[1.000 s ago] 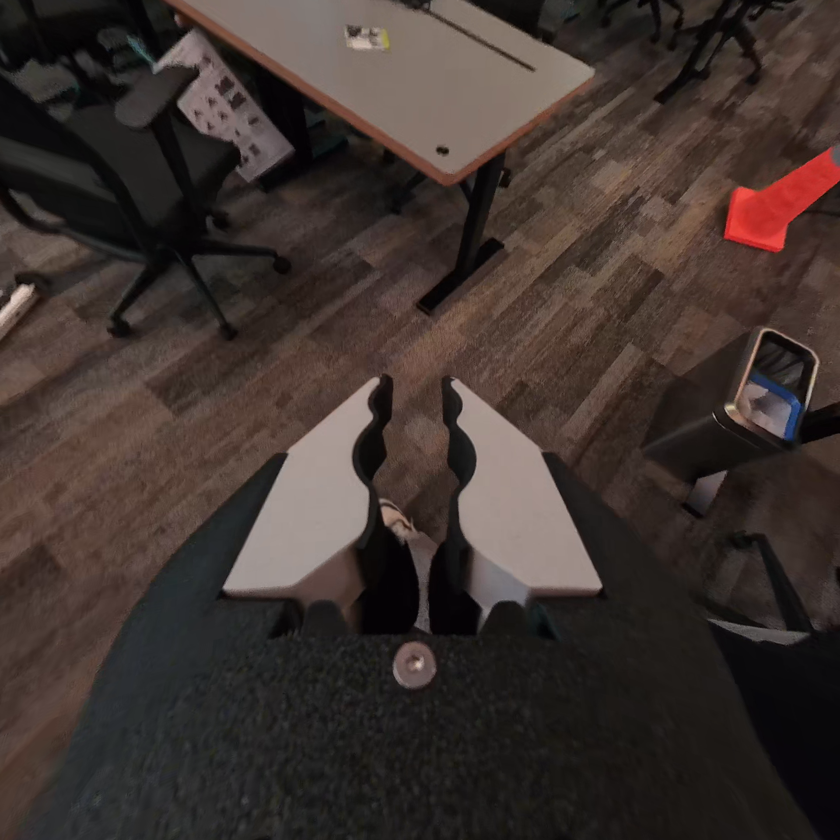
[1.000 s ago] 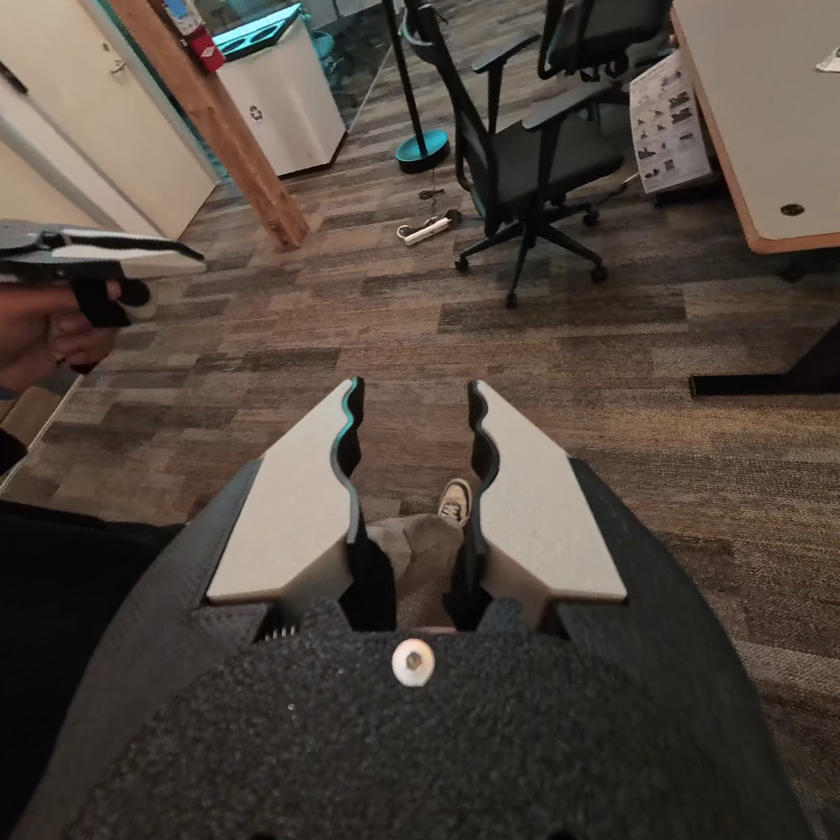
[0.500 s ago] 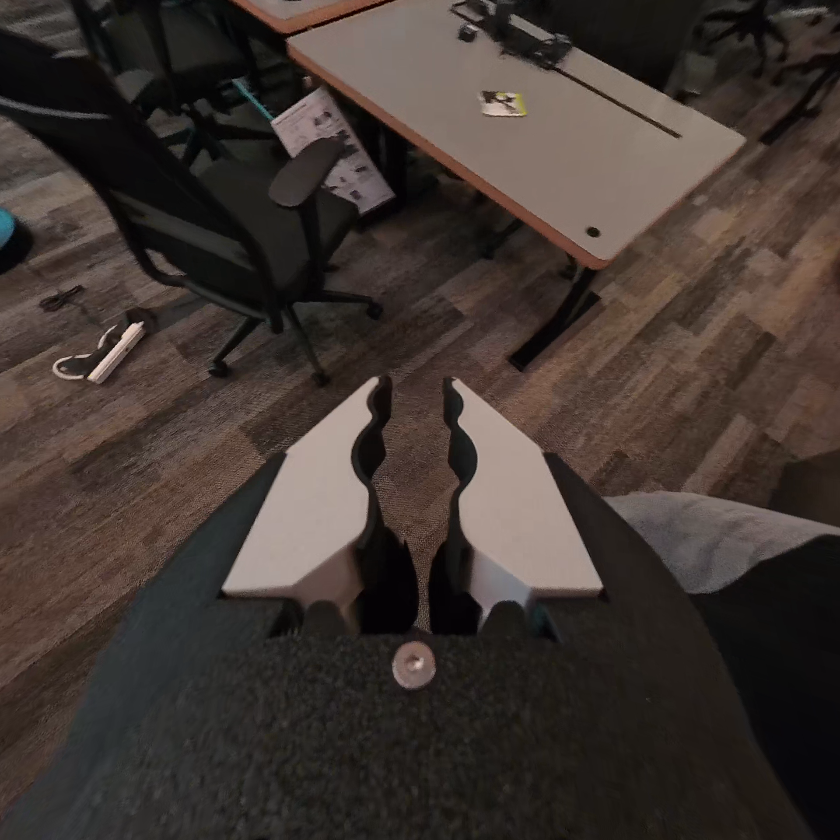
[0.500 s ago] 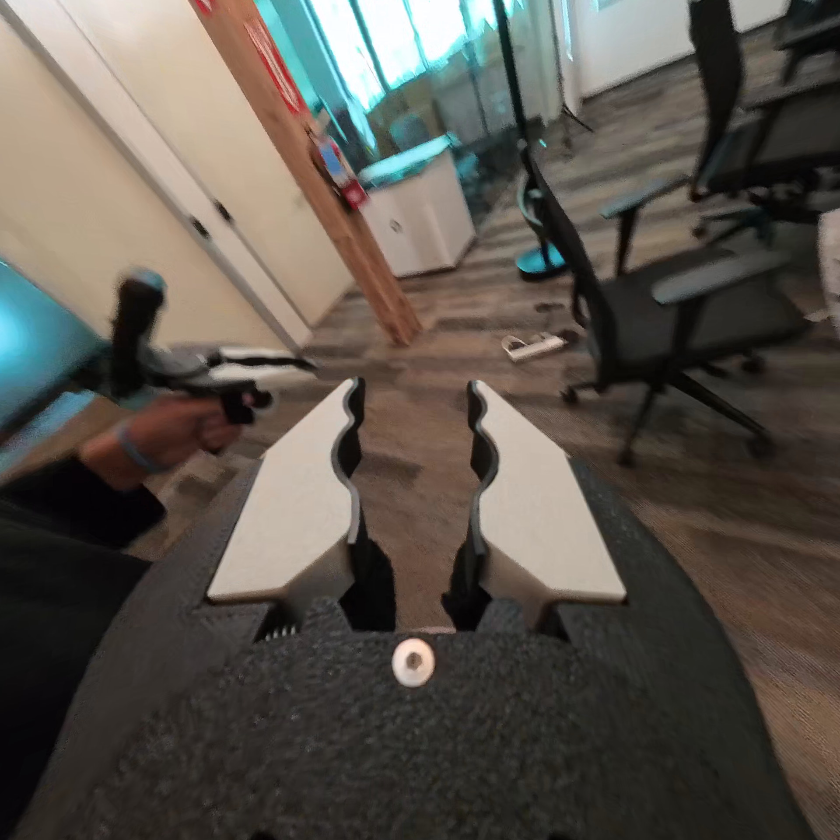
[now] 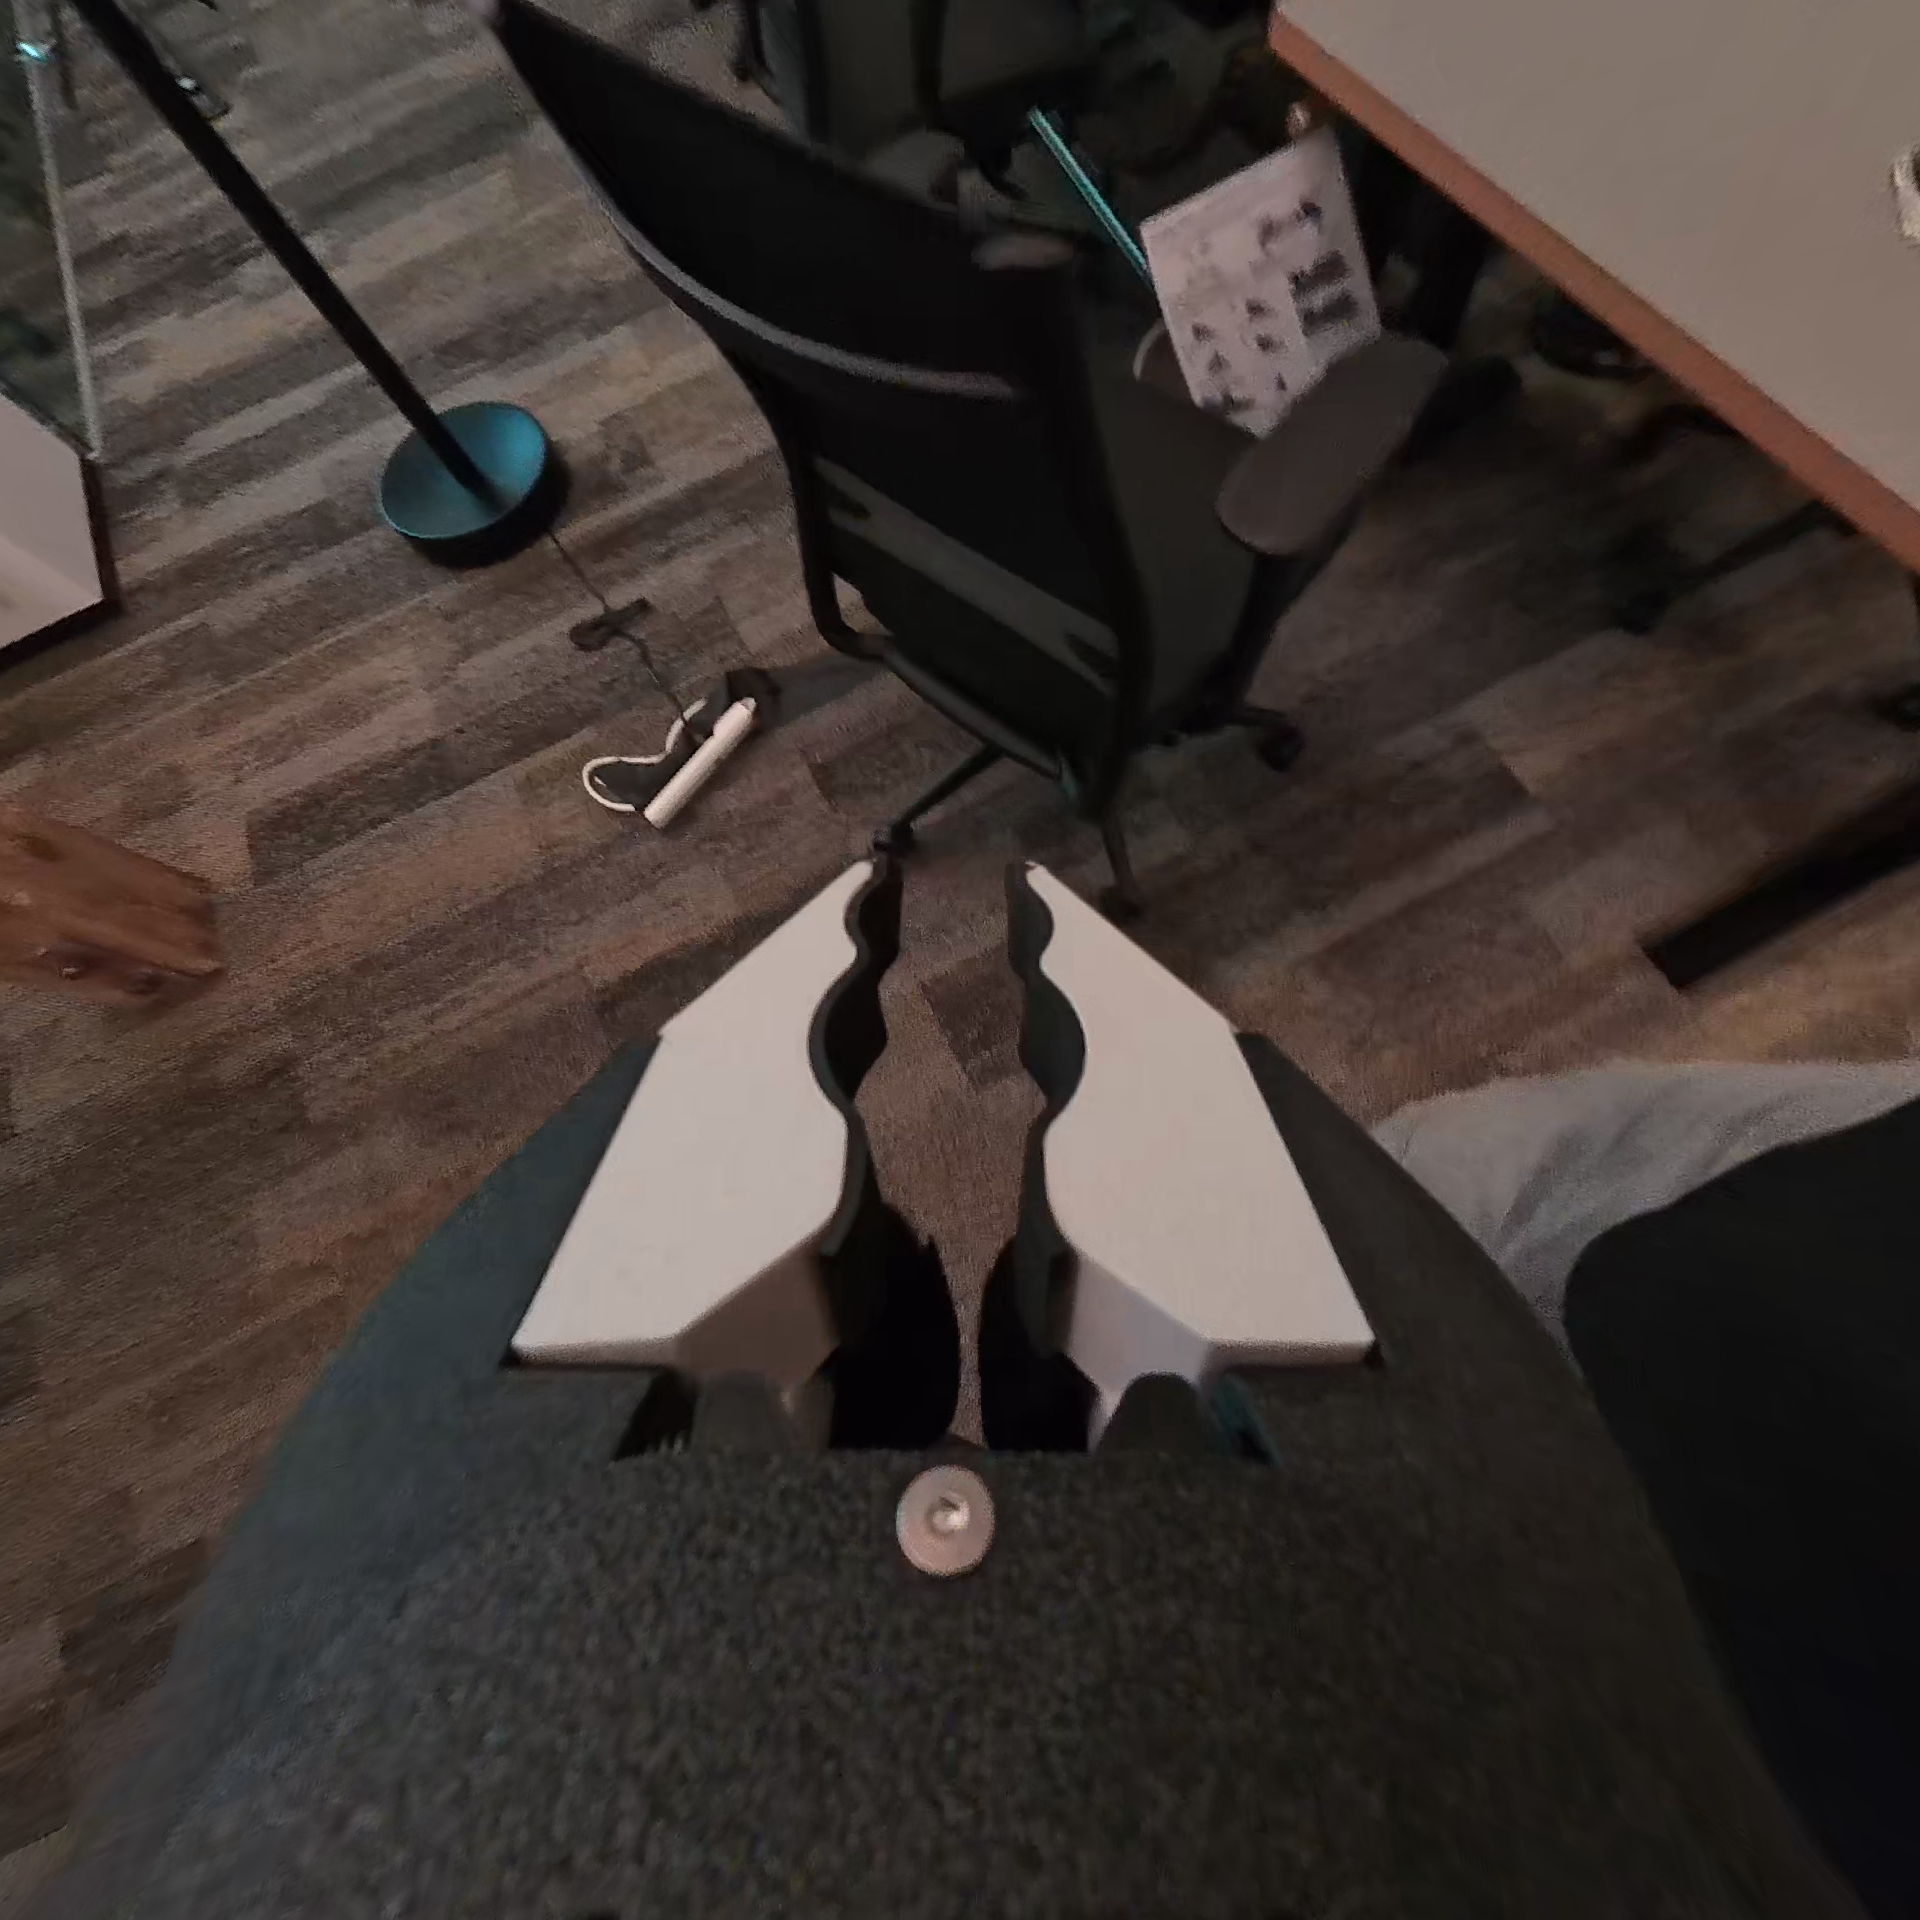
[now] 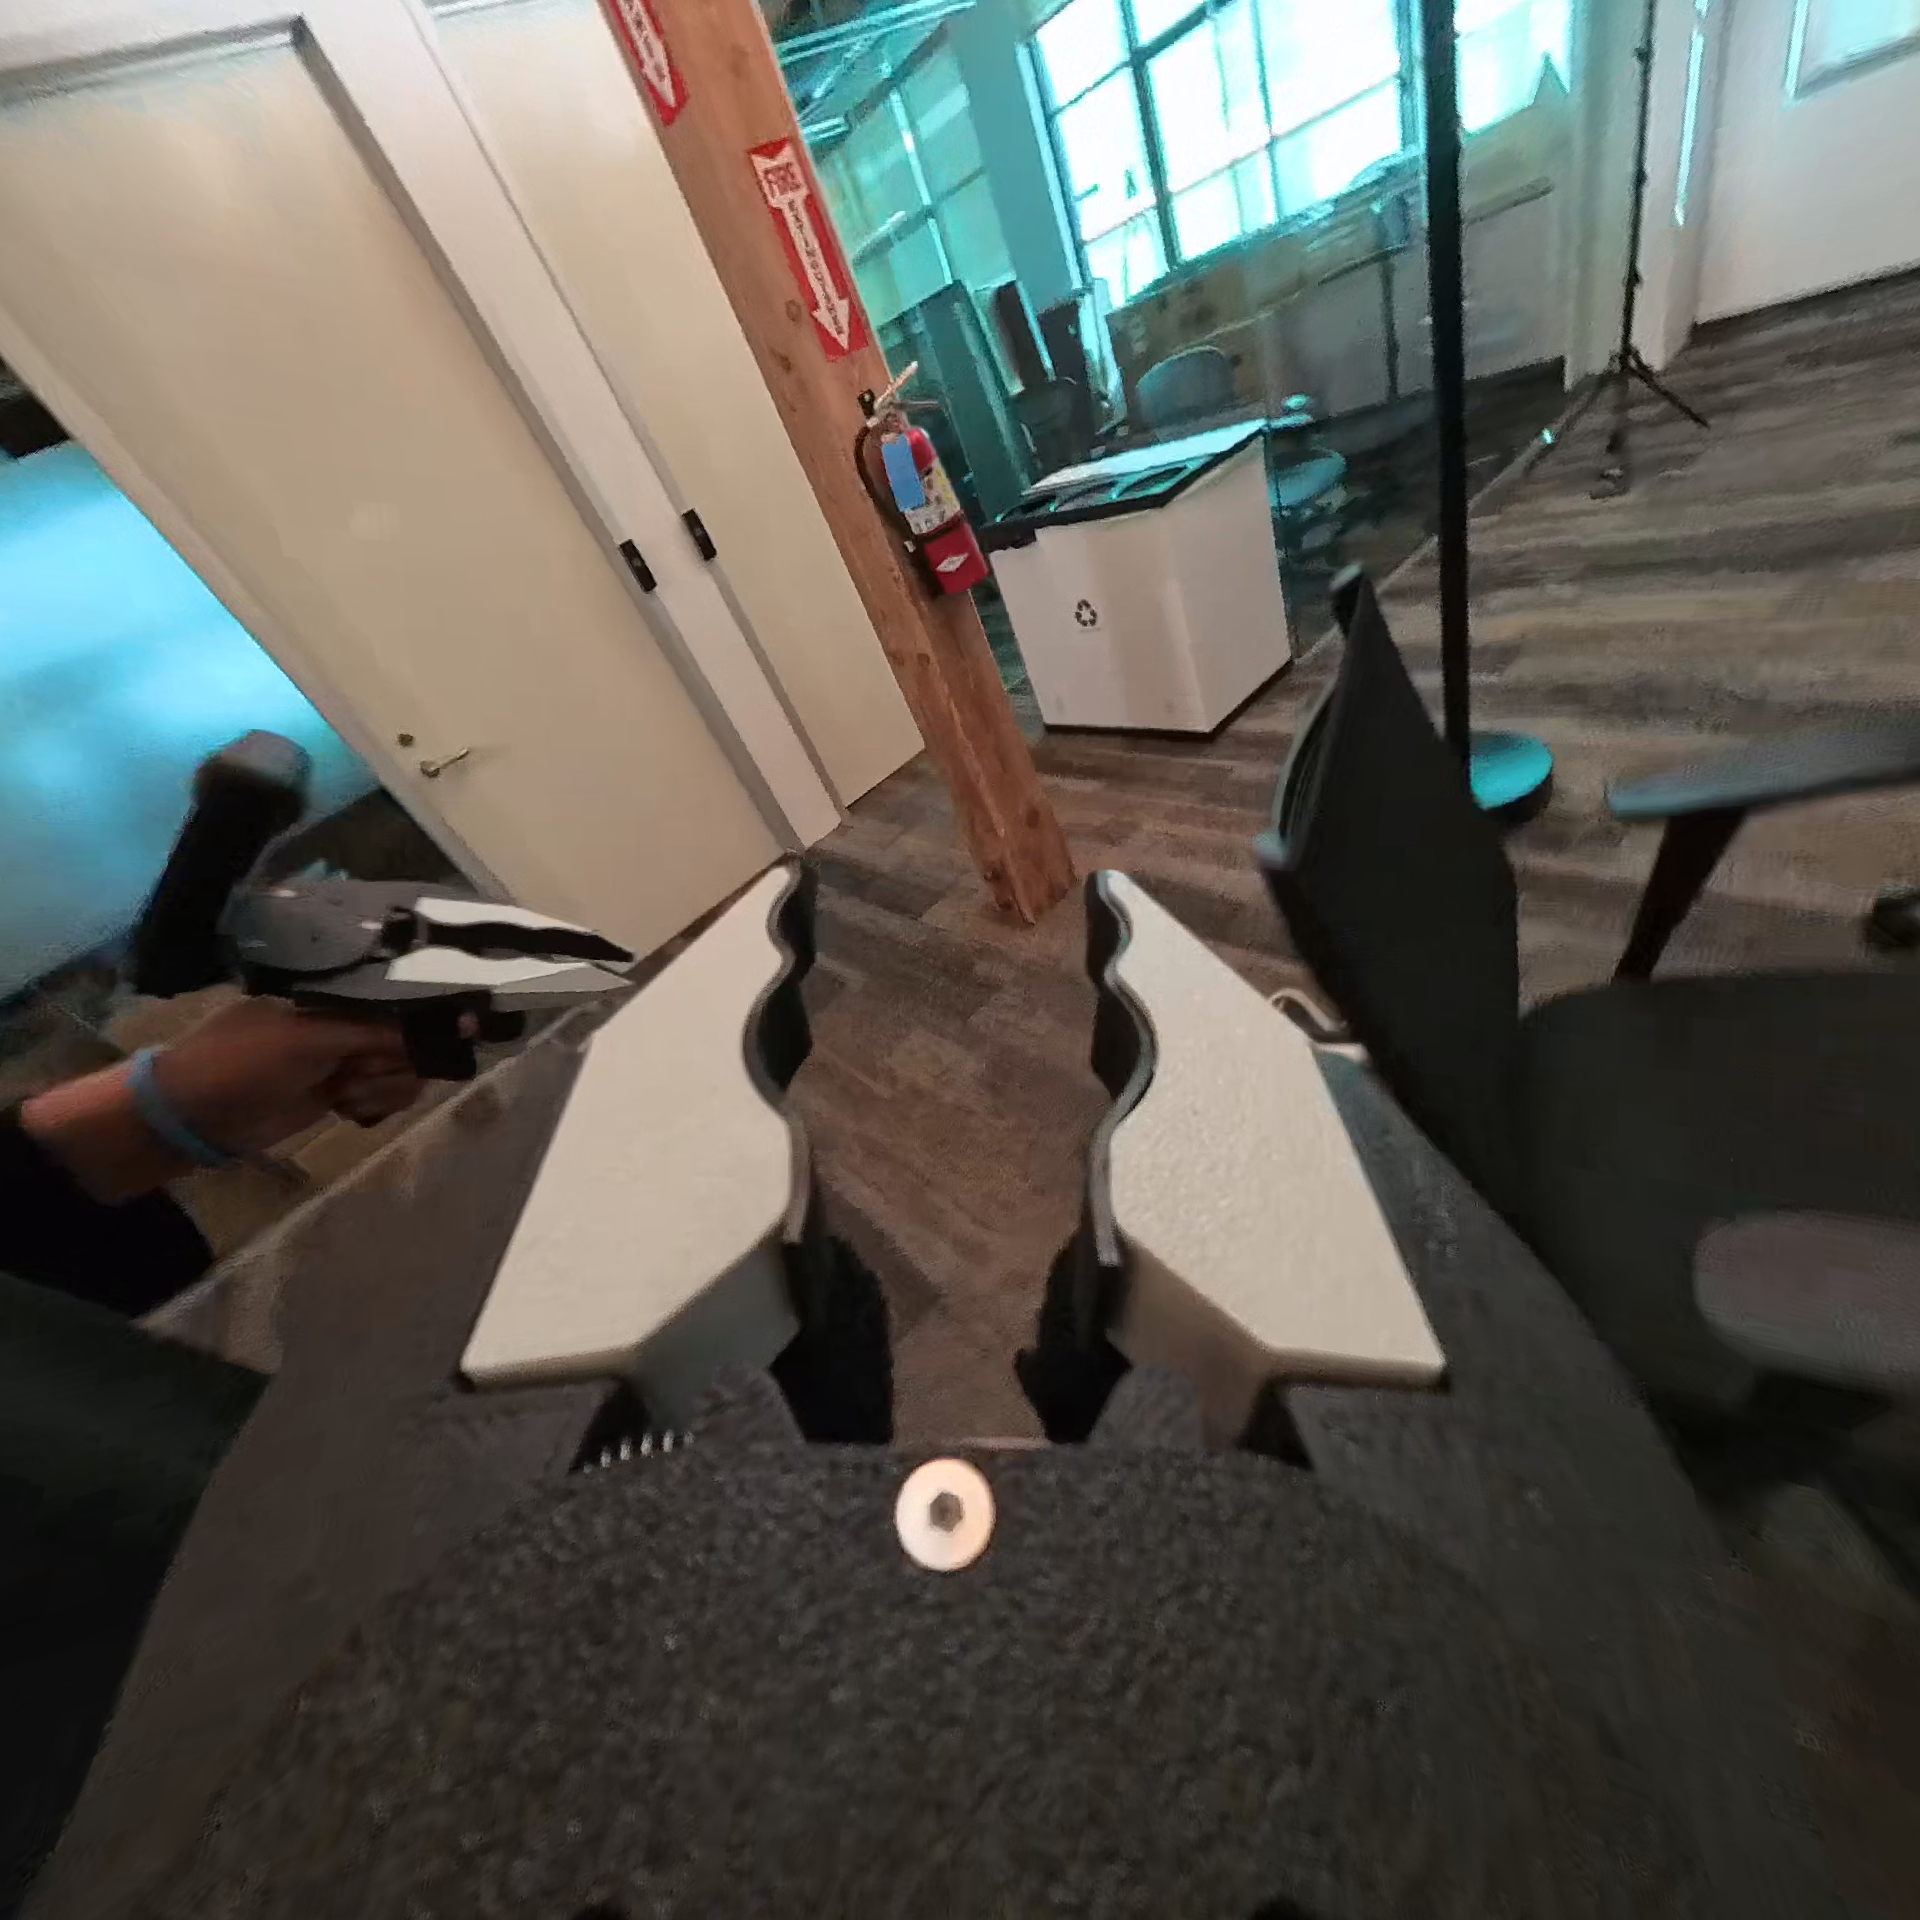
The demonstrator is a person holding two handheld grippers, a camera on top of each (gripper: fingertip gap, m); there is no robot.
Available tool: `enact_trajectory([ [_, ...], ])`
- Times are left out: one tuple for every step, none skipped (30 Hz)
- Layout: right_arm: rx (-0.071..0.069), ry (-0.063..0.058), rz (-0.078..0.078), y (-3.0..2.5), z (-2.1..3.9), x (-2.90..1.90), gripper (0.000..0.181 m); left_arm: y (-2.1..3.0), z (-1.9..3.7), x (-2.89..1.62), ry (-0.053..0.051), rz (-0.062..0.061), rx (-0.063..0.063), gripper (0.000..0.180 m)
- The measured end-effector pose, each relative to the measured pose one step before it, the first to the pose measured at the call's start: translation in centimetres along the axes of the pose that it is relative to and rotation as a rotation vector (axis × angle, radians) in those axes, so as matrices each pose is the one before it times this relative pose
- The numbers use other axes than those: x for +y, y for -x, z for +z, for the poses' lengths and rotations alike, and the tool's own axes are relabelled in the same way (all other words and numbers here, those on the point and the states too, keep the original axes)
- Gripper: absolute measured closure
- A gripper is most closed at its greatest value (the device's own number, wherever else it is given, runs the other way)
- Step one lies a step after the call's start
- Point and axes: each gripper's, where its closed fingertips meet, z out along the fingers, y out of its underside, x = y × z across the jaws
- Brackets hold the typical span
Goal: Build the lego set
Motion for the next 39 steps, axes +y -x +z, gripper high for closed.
enact_trajectory([
  [-0.0126, 0.012, -0.0412, -1.581, 3.263, -1.436, 0.129, 1.856, 0.949, -1.301, -0.0156, -0.0242, -0.0085, 0.162],
  [-0.017, 0.0249, -0.0391, -1.567, 3.305, -1.25, 0.128, 1.871, 0.972, -0.989, -0.0058, -0.0312, -0.0103, 0.162],
  [-0.0222, 0.0339, -0.0376, -1.021, 3.049, -1.161, 0.127, 1.847, 0.92, -0.738, 0.0013, -0.039, -0.0081, 0.162],
  [-0.0202, 0.0287, -0.0433, -1.389, 3.1, -1.283, 0.127, 1.761, 1.015, -0.745, -0.0024, -0.0431, -0.0038, 0.161],
  [-0.0165, 0.017, -0.0535, -1.373, 2.959, -1.306, 0.127, 1.756, 1.075, -0.884, -0.0116, -0.042, -0.0019, 0.161],
  [-0.0128, 0.0143, -0.0533, -1.392, 2.959, -1.12, 0.127, 1.803, 1.096, -0.874, -0.0157, -0.0371, -0.0016, 0.161],
  [-0.0142, 0.0162, -0.0427, -1.256, 2.97, -0.804, 0.127, 1.913, 1.16, -0.787, -0.0118, -0.0307, -0.0035, 0.161],
  [-0.0144, 0.0134, -0.0276, -1.199, 2.967, -0.667, 0.127, 2.085, 1.22, -0.705, -0.0068, -0.023, -0.0079, 0.161],
  [-0.0155, 0.0035, -0.0142, -1.079, 2.994, -0.558, 0.127, 2.179, 1.287, -0.669, -0.0066, -0.0158, -0.0097, 0.161],
  [-0.0142, -0.0003, -0.0047, -0.757, 2.921, -0.2, 0.127, 2.32, 1.426, -0.696, -0.0069, -0.0114, -0.0068, 0.161],
  [-0.0087, 0.0038, 0.0023, -0.99, 3.046, -0.125, 0.128, 2.422, 1.587, -0.726, -0.0039, -0.0088, -0.0016, 0.161],
  [0.0014, 0.0048, 0.0061, -1.055, 3.066, 0.043, 0.128, 2.499, 1.643, -0.766, -0.0005, -0.0055, 0.0011, 0.161],
  [0.0087, 0.0004, 0.011, -1.028, 3.075, 0.021, 0.129, 2.567, 1.577, -0.922, -0.0018, -0.0003, 0.0014, 0.161],
  [0.0072, -0.0067, 0.0179, -0.861, 3.068, -0.094, 0.129, 2.674, 1.481, -1.111, -0.0063, 0.0038, -0.0012, 0.161],
  [0.0052, -0.0043, 0.0252, -0.745, 3.043, -0.043, 0.13, 2.755, 1.423, -1.188, -0.0016, 0.0022, -0.0046, 0.161],
  [0.0094, 0.0003, 0.035, -0.752, 2.932, -0.138, 0.13, 2.751, 1.313, -1.249, 0.0122, -0.0015, -0.0051, 0.161],
  [0.0099, 0.0026, 0.0389, -0.762, 2.839, -0.345, 0.13, 2.689, 0.995, -1.474, 0.0102, -0.0011, -0.0028, 0.159],
  [0.008, 0.0068, 0.029, -0.621, 2.763, -0.592, 0.13, 2.625, 0.84, -1.747, -0.0057, 0.0013, 0.0002, 0.159],
  [0.0087, 0.0032, 0.0121, -0.596, 2.603, -0.848, 0.13, 2.563, 0.94, -1.776, -0.0136, 0.005, 0.006, 0.159],
  [0.0081, -0.0056, 0.0003, -0.666, 2.546, -1.018, 0.13, 2.457, 1.167, -1.517, -0.0042, 0.0102, 0.0152, 0.159],
  [0.0047, 0.0003, 0.0, -0.706, 2.453, -0.879, 0.13, 2.378, 1.363, -1.205, 0.0113, 0.0172, 0.0206, 0.158],
  [0.0002, 0.0146, 0.0046, -0.572, 2.236, -0.544, 0.13, 2.498, 1.345, -1.001, 0.0194, 0.0219, 0.0068, 0.157],
  [-0.0031, 0.0199, 0.0072, -0.719, 2.287, -0.608, 0.13, 2.713, 1.254, -1.143, 0.0157, 0.0225, -0.0105, 0.157],
  [0.0005, 0.0128, 0.0045, -0.794, 2.172, -0.714, 0.13, 2.641, 1.182, -1.211, 0.0031, 0.0185, -0.0133, 0.157],
  [0.004, 0.0012, 0.0003, -0.926, 2.135, -0.777, 0.13, 2.373, 1.237, -1.234, -0.0079, 0.0098, -0.0042, 0.157],
  [0.0067, -0.0039, 0.0026, -1.069, 2.155, -0.728, 0.131, 2.121, 1.375, -1.2, -0.0079, 0.0013, 0.0063, 0.157],
  [0.0058, -0.0033, 0.0087, -1.146, 2.194, -0.618, 0.131, 2.02, 1.517, -1.102, -0.0036, -0.0022, 0.0074, 0.157],
  [0.0065, -0.0018, 0.0134, -1.274, 2.265, -0.617, 0.131, 1.986, 1.656, -1.104, -0.0049, 0.0002, 0.002, 0.157],
  [0.0106, -0.0056, 0.0108, -1.343, 2.277, -0.679, 0.131, 1.896, 1.794, -1.169, -0.0096, 0.0053, 0.0007, 0.157],
  [0.0154, -0.0139, 0.0028, -1.471, 2.283, -0.863, 0.13, 1.741, 1.984, -1.127, -0.0094, 0.0096, 0.0049, 0.157],
  [0.0266, -0.0187, 0.0014, -1.671, 2.188, -0.894, 0.127, 1.646, 2.146, -1.036, -0.004, 0.0125, 0.0081, 0.157],
  [0.0428, -0.0265, 0.0129, -1.908, 2.313, -0.944, 0.122, 1.651, 2.267, -0.993, 0.0013, 0.0147, 0.0072, 0.157],
  [0.0394, -0.0369, 0.0205, -1.889, 2.413, -1.064, 0.116, 1.619, 2.346, -0.961, 0.0051, 0.0153, 0.0055, 0.157],
  [0.014, -0.0331, 0.0253, -1.536, 2.272, -0.991, 0.113, 1.596, 2.353, -1.064, 0.0071, 0.0149, 0.0071, 0.157],
  [-0.0112, -0.0202, 0.0213, -1.005, 2.742, -0.746, 0.113, 1.564, 2.32, -1.166, 0.0047, 0.0141, 0.0125, 0.157],
  [-0.0171, -0.0074, 0.0097, -1.155, 2.634, -0.79, 0.115, 1.543, 2.398, -1.298, 0.0031, 0.0117, 0.0172, 0.158],
  [-0.0099, 0.0059, -0.0003, -1.354, 2.707, -0.723, 0.117, 1.411, 2.624, -1.501, 0.0112, 0.0078, 0.0223, 0.159],
  [0.0016, 0.0133, -0.0005, -1.539, 2.685, -0.864, 0.116, 1.378, 2.309, -1.621, 0.0192, 0.01, 0.0279, 0.159],
  [0.0032, 0.0085, 0.004, -1.38, 2.496, -1.25, 0.116, 1.488, 1.892, -1.941, 0.009, 0.0178, 0.0241, 0.159],
])
